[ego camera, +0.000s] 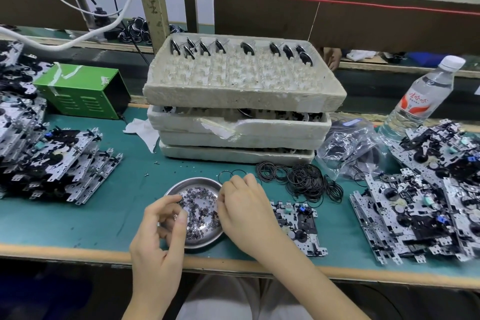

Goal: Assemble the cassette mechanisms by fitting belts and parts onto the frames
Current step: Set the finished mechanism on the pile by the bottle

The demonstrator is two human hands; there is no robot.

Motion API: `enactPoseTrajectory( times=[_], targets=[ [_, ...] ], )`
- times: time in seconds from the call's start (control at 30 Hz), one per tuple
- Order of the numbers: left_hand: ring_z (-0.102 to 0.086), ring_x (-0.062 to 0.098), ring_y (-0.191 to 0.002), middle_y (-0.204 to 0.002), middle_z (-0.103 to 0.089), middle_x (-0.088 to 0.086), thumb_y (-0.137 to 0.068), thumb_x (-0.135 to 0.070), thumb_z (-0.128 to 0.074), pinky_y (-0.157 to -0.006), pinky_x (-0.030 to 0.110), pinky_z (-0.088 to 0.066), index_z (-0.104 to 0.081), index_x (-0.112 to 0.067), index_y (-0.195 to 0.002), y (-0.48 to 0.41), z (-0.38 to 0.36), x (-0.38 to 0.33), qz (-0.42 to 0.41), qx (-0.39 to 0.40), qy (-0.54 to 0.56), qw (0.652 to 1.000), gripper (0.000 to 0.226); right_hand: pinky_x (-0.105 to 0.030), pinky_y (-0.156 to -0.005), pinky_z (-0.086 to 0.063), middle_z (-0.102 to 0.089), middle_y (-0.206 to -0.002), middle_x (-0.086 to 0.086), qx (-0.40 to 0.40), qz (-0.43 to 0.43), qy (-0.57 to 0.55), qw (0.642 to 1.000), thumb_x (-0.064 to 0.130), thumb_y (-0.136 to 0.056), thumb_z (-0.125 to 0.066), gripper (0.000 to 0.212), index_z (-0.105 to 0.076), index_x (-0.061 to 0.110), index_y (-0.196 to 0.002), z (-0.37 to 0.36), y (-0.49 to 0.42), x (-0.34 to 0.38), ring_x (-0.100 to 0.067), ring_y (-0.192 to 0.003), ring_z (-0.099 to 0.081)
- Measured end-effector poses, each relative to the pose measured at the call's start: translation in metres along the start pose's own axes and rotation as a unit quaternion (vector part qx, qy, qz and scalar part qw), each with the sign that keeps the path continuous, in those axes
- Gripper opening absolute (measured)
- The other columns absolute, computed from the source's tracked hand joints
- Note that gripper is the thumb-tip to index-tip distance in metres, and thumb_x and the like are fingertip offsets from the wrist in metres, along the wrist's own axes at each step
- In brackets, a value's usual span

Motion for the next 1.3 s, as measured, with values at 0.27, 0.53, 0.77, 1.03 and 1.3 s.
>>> enactPoseTrajectory(
  times=[0.27,0.53,0.77,1.03,1.3],
  targets=[
    [-0.062,0.010,-0.080,-0.096,-0.065,-0.008,-0.089,-0.037,-0.059,-0.069,0.015,-0.049,-0.063,-0.041,-0.109,0.001,-0.006,-0.005,0.015,0.022,0.056,0.998,0.020,-0.021,-0.090,-0.033,-0.054,-0.090,0.016,-0.012,-0.039,-0.199,0.979,0.032,-0.090,-0.065,0.011,-0.070,0.023,-0.084,0.007,0.005,-0.018,-0.008,-0.098,-0.038],
    [-0.058,0.017,-0.119,-0.120,-0.062,-0.013,-0.093,-0.031,-0.060,-0.102,0.023,-0.041,-0.062,-0.030,-0.119,0.007,-0.055,-0.036,-0.107,0.220,0.004,0.970,0.026,-0.019,-0.085,-0.035,-0.064,-0.090,0.020,-0.109,-0.175,-0.236,0.950,0.024,-0.081,-0.075,0.024,-0.064,0.041,-0.068,0.050,0.055,-0.098,-0.008,-0.101,-0.053],
    [-0.003,0.006,-0.154,-0.162,-0.016,-0.020,-0.097,-0.059,-0.051,-0.123,0.024,-0.008,-0.017,-0.034,-0.156,0.036,-0.120,-0.030,-0.167,0.391,-0.142,0.894,0.073,-0.020,-0.080,-0.029,-0.062,-0.092,0.015,-0.052,-0.188,-0.154,0.969,0.027,-0.083,-0.075,0.012,-0.069,0.028,-0.073,0.054,0.078,-0.122,-0.011,-0.099,-0.048],
    [-0.014,0.002,-0.150,-0.153,-0.014,-0.034,-0.084,-0.051,-0.072,-0.118,0.012,-0.011,-0.015,-0.048,-0.149,0.030,-0.132,-0.019,-0.064,0.366,-0.033,0.928,0.086,-0.007,-0.087,-0.025,-0.056,-0.092,0.013,-0.047,-0.141,-0.116,0.982,0.023,-0.084,-0.074,0.005,-0.074,0.020,-0.079,0.046,0.061,-0.102,-0.011,-0.097,-0.040],
    [-0.028,0.000,-0.144,-0.146,-0.026,-0.033,-0.080,-0.039,-0.080,-0.112,0.009,-0.021,-0.021,-0.046,-0.149,0.022,-0.128,-0.009,-0.036,0.353,-0.012,0.935,0.090,-0.027,-0.094,-0.031,-0.049,-0.095,0.020,0.024,-0.165,-0.123,0.978,0.032,-0.088,-0.070,0.011,-0.067,0.032,-0.077,0.040,0.048,-0.095,-0.010,-0.100,-0.038]
  ],
)
Point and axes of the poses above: each hand's wrist, its own y-axis away from the middle knuckle, its own z-axis out of the back of the hand, x = y × z, the point moved 6 cm from there along -y, towards the middle knuckle
